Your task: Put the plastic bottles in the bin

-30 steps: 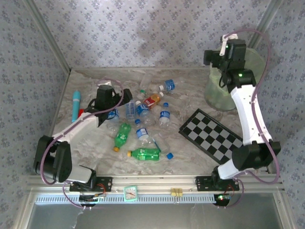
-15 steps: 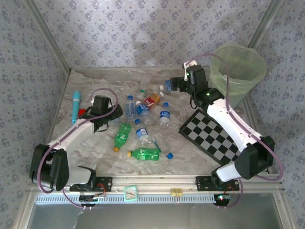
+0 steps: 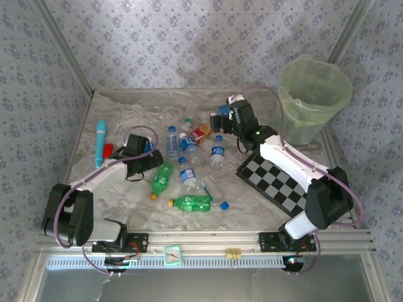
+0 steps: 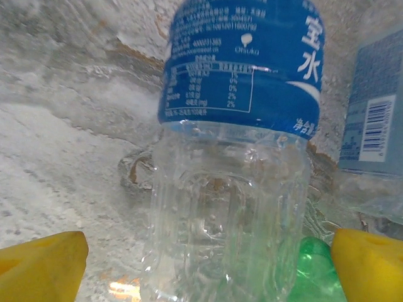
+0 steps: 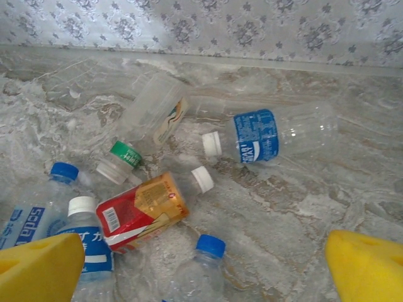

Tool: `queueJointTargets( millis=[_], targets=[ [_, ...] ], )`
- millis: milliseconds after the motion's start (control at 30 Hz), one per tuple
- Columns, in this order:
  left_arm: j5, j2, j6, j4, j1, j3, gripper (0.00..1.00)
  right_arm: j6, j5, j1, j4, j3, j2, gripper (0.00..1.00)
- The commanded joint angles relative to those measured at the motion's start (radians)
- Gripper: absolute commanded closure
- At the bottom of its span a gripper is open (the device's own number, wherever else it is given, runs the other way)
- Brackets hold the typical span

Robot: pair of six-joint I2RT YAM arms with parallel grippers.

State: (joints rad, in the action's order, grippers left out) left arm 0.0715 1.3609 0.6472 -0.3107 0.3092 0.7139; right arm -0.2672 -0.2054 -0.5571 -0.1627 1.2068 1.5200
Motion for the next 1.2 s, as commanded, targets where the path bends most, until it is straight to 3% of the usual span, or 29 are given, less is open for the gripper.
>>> queueJointTargets(
  millis=[0,267,767,1000,1167],
  targets=[
    [-0.035,0.032,-0.001,0.031,-0.002,0.011,0.03,-0.029,-0.003,-0.009,0.019,-0.004,0.014,0.00],
    [-0.055,0.100,-0.003,0.076,-0.001,0.016,0.14,-0.011,0.008,-0.009,0.070,-0.044,-0.011,0.00],
    [-0.055,0.109,-0.016,0.098,-0.001,0.019,0.46,-0.020,0.021,-0.009,0.068,-0.045,-0.005,0.00],
    [-0.013,0.003,-0.044,0.101,-0.001,0.010,0.51,-0.030,0.069,-0.008,0.085,-0.050,-0.010,0.00],
    [-0.086,-0.083,-0.079,0.215,-0.001,0.009,0.51,-0.018,0.225,0.002,0.135,-0.043,-0.010,0.00]
  ],
)
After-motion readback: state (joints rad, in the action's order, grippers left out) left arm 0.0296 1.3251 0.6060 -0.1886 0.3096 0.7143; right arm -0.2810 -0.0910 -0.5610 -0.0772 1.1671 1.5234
